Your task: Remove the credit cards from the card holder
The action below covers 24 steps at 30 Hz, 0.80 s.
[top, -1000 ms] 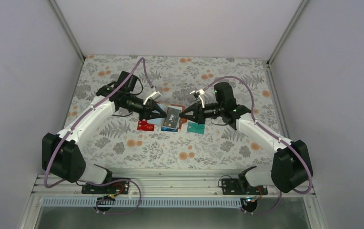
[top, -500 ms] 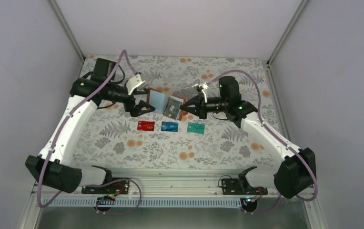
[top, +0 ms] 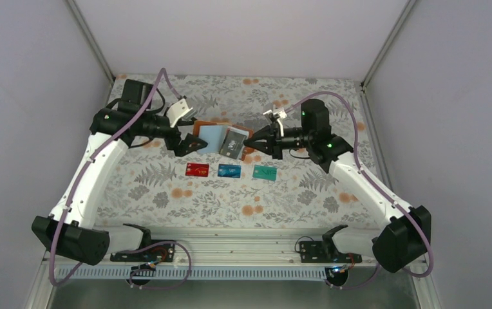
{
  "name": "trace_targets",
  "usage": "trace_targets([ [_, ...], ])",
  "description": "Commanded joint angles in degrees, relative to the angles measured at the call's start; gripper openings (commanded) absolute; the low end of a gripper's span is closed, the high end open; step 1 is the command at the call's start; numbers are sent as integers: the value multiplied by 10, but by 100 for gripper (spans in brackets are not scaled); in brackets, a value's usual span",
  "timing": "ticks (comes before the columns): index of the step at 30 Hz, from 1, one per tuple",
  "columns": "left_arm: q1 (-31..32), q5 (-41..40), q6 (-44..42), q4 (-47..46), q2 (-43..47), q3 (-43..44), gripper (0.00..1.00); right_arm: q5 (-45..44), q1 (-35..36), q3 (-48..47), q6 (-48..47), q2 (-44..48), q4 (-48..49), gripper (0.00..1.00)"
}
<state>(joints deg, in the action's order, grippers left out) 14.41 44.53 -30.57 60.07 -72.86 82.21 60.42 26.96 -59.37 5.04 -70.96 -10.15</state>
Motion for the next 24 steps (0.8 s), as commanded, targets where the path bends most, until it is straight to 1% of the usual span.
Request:
trace_targets([
  [1, -1, 99, -26, 12, 1, 11, 85, 43, -3, -14, -7, 8, 21, 4],
  [3, -1, 124, -40, 25, -1, 6, 66, 47, -3, -16, -10, 5, 22, 4],
  [4, -1, 131, -47, 32, -3, 4, 55, 47, -2, -16, -12, 4, 22, 4],
  [5, -1, 136, -52, 39, -4, 4, 42, 47, -3, -18, -16, 4, 21, 4],
  [6, -1, 137, -56, 43, -4, 4, 25, 46, -3, -21, -22, 3, 16, 4],
  [7, -1, 136, -56, 45, -4, 5, 9, 42, -3, -23, -29, 2, 9, 4],
  [8, -1, 132, -54, 46, -2, 4, 3, 33, -3, -26, -38, 1, -3, 5],
  [9, -1, 126, -53, 47, -2, 5, 3, 16, -3, -31, -47, -1, -18, 12],
  [10, -1, 116, -47, 47, -2, 6, 3, -14, -3, -38, -56, -2, -37, 25],
  [11, 0, 96, -37, 45, -1, 7, 3, -51, -3, -51, -65, -5, -62, 41],
  [12, 0, 64, -24, 35, -1, 8, 2, -107, -3, -61, -77, -5, -87, 52],
  [13, 1, 27, -13, 28, -1, 7, 2, -144, -4, -67, -92, -3, -109, 58],
  [15, 8, -54, -3, 13, 1, -2, 2, -207, -4, -69, -118, 12, -121, 62],
  [17, 31, -137, -6, 9, 0, -9, 2, -242, -2, -61, -148, 31, -109, 63],
  [18, 45, -157, -9, 13, -4, -9, 2, -251, 2, -56, -162, 41, -99, 64],
  [21, 79, -179, -28, 38, -19, 4, 2, -243, 26, -60, -212, 55, -83, 69],
  [24, 104, -195, -52, 54, -22, 17, 2, -190, 32, -98, -215, 35, -76, 77],
])
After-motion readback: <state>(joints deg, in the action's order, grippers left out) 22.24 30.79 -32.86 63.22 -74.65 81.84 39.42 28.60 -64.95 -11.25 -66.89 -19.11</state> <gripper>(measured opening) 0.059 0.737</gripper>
